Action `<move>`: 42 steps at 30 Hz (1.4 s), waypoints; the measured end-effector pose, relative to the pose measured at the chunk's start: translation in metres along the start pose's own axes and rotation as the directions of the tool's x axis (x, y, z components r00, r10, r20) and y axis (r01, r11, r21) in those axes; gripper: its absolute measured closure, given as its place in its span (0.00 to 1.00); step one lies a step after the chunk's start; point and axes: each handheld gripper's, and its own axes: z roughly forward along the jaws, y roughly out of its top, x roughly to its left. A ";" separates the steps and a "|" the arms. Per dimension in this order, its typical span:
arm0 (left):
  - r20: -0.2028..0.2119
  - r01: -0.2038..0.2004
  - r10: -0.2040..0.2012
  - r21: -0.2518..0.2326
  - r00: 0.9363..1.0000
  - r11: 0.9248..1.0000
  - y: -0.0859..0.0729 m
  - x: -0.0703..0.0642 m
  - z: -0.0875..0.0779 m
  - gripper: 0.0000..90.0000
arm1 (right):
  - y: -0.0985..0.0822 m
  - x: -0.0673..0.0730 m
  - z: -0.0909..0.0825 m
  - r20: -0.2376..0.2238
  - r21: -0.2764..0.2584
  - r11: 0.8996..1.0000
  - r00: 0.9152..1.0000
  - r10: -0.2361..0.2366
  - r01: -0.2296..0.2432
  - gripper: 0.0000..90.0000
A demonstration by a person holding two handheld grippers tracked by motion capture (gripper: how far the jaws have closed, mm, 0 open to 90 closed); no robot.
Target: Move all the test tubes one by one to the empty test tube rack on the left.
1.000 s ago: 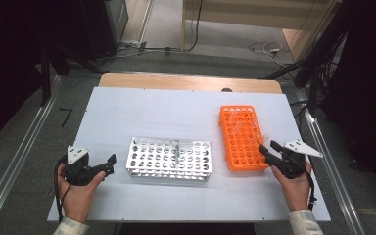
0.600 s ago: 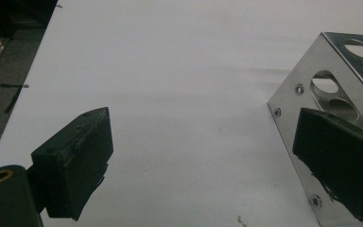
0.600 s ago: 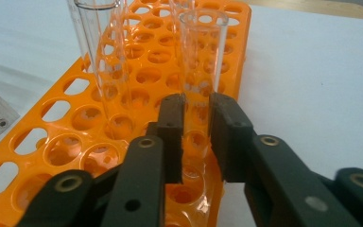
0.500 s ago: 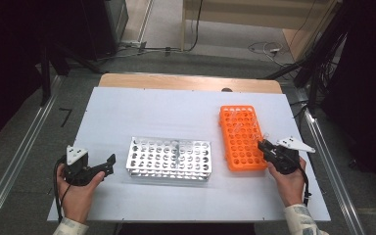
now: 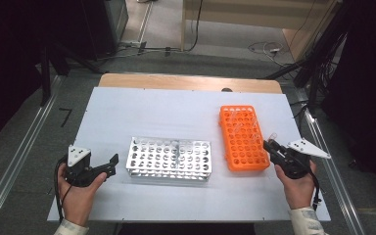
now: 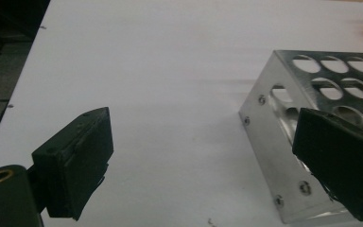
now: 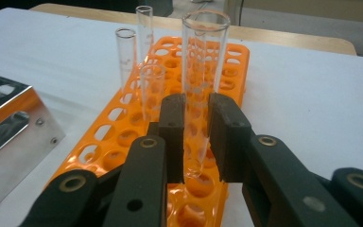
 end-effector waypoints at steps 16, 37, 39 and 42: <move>0.151 -0.051 0.054 -0.021 0.987 0.998 0.014 -0.041 -0.015 0.17 | -0.005 0.029 -0.025 -0.104 0.021 0.999 0.994 -0.023 0.025 0.82; 0.405 -0.177 0.177 -0.037 0.897 0.983 0.035 -0.142 -0.004 0.30 | 0.003 0.103 -0.009 -0.299 0.035 0.990 0.946 -0.123 0.140 0.82; 0.416 -0.179 0.180 -0.042 0.891 0.983 0.037 -0.147 -0.003 0.32 | 0.003 0.108 -0.008 -0.315 0.037 0.988 0.940 -0.133 0.152 0.82; 0.461 -0.200 0.202 -0.053 0.864 0.978 0.041 -0.164 -0.004 0.35 | 0.004 0.115 -0.009 -0.333 0.038 0.986 0.932 -0.139 0.161 0.82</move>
